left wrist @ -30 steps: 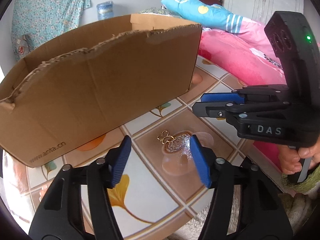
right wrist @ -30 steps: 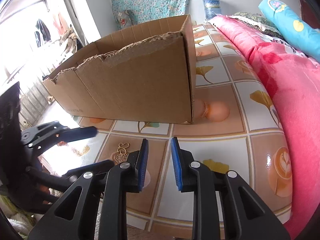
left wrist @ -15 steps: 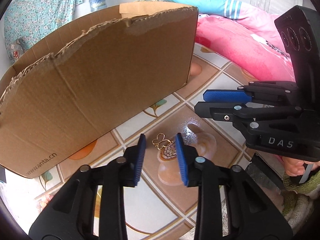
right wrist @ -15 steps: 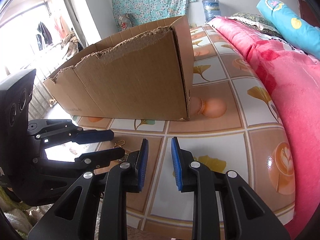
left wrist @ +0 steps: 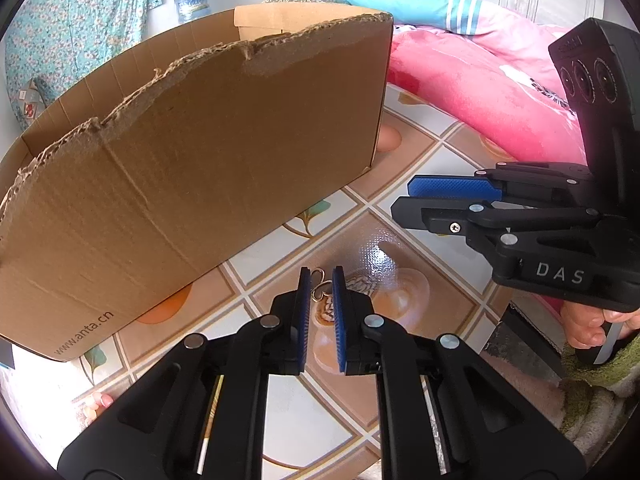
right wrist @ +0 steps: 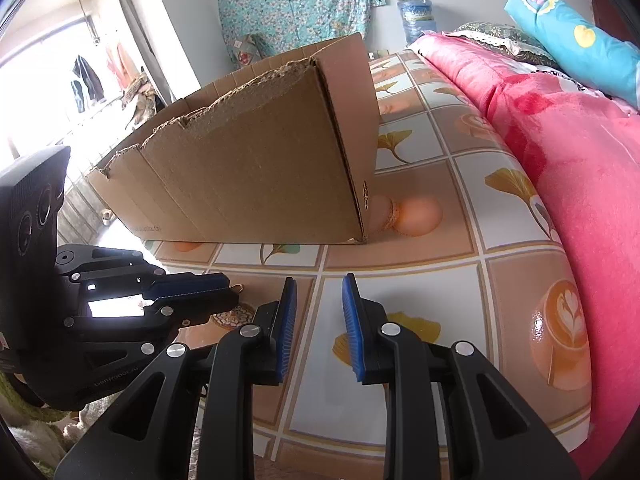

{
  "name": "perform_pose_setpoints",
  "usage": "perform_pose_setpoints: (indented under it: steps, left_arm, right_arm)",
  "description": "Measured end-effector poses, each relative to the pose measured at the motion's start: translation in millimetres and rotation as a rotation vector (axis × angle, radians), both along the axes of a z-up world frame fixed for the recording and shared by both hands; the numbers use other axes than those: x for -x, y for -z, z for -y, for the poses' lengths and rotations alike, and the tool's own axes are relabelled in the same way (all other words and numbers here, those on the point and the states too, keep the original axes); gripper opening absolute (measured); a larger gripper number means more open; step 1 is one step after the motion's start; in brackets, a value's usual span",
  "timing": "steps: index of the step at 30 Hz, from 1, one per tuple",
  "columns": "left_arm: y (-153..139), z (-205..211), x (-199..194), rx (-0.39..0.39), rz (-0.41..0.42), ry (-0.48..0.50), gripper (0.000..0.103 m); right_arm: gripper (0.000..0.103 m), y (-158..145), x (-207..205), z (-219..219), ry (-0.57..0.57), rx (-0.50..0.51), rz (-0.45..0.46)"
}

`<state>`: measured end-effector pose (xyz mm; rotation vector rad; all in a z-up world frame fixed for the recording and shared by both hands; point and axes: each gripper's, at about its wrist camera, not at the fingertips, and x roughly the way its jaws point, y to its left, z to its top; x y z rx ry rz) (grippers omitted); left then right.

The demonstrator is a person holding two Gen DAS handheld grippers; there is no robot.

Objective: Organize jewelry
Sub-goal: 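Lift the held gold charm with the left tool, then carry the gold butterfly charm up over the box with the left tool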

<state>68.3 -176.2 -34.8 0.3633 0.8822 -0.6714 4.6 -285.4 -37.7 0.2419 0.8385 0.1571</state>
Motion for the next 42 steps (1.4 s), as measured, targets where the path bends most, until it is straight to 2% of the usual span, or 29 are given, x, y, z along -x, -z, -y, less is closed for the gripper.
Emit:
perform_pose_setpoints:
  steps: [3,4,6,7,17,28,31,33,42]
  left_arm:
    - [-4,-2,1,0.000,0.012,-0.005,0.011]
    - [-5,-3,2,0.001,0.016,-0.006,0.014]
    - [-8,-5,3,0.004,0.017,-0.009,0.036]
    - [-8,-6,3,0.007,0.016,-0.006,0.037]
    - [-3,-2,-13,-0.041,-0.100,0.056,0.037]
    - [-5,12,-23,-0.139,-0.151,0.089,0.032]
    - [-7,15,-26,-0.156,-0.170,0.089,0.026]
    - [-7,18,-26,-0.165,-0.177,0.091,0.019]
    - [-6,21,-27,-0.177,-0.184,0.082,0.019]
  right_arm:
    - [0.025,0,-1,1,-0.008,-0.013,-0.004]
    - [0.033,0,0,0,-0.010,-0.013,-0.004]
    - [0.047,-1,1,-1,-0.017,-0.015,0.003]
    - [0.048,-3,1,-1,-0.022,-0.010,0.010]
    - [0.048,-8,2,-1,-0.034,0.005,0.027]
    - [0.048,-7,4,3,-0.021,-0.018,0.034]
    - [0.048,-7,4,5,-0.017,-0.022,0.037]
    - [0.048,-8,4,5,-0.016,-0.025,0.040]
    - [0.048,-8,5,9,-0.014,-0.040,0.047]
